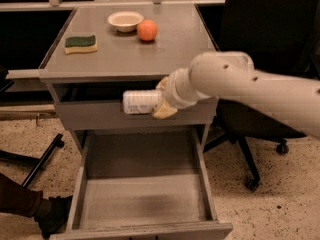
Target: Pick blue plastic bottle from middle drawer and place on counter
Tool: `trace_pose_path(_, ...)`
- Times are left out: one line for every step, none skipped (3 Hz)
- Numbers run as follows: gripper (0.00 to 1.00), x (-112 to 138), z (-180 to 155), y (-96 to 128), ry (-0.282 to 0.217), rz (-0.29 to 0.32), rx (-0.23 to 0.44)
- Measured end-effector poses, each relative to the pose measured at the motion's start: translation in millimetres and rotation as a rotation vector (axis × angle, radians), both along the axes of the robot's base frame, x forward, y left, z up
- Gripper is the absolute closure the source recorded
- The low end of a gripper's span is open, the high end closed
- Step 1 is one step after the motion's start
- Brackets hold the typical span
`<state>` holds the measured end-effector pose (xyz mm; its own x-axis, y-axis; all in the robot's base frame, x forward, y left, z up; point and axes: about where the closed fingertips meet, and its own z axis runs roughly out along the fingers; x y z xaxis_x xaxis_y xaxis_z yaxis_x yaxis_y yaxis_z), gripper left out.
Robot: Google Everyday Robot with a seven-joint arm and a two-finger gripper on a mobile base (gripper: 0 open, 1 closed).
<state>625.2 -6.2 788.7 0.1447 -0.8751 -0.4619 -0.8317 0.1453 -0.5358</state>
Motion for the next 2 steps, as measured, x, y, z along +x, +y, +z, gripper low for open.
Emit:
trace_pose_path(1.00,27,68,8,-0.095,0.038,0.011)
trace_pose_path(1.00,41,106,13,-0.148,0.059,0.018)
